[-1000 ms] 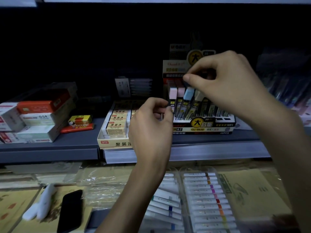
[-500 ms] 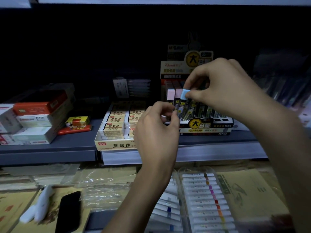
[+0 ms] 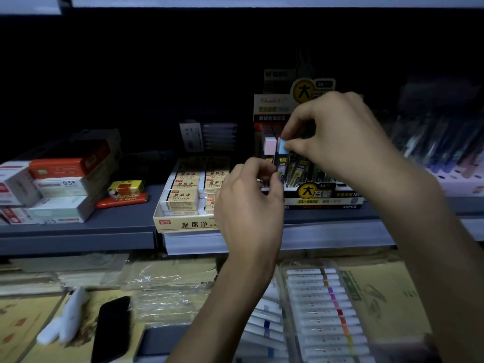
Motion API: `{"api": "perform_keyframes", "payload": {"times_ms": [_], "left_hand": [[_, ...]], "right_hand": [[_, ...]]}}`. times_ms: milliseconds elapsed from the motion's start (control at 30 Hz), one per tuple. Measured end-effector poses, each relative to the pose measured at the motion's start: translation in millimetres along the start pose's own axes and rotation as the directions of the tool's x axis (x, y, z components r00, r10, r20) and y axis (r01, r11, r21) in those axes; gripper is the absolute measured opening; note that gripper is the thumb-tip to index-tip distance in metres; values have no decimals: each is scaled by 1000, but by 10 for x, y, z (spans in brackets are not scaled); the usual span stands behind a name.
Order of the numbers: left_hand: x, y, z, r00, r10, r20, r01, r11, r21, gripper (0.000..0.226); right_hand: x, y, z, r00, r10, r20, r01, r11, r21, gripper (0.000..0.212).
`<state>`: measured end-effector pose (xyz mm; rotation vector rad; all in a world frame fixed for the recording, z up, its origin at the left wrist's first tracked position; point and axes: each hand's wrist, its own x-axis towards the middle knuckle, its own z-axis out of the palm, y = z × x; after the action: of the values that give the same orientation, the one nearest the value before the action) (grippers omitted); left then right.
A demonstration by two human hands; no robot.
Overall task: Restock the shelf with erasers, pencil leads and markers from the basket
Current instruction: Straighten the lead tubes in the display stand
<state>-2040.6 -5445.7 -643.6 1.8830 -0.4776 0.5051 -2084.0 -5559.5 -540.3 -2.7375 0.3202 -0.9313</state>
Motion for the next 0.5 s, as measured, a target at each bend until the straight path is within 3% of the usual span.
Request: {"api": "perform_keyframes", "payload": {"times_ms": [300, 500], "left_hand": [[-6, -19, -37, 979, 202, -38, -196, 973, 122, 15], [-22, -65, -68, 928, 370, -40, -339, 885, 320, 34]], "right_hand": [[17, 31, 30, 1000, -10, 20, 10, 1000, 0, 13], [27, 92, -9, 999, -23, 29, 21, 998, 65, 16]]}}
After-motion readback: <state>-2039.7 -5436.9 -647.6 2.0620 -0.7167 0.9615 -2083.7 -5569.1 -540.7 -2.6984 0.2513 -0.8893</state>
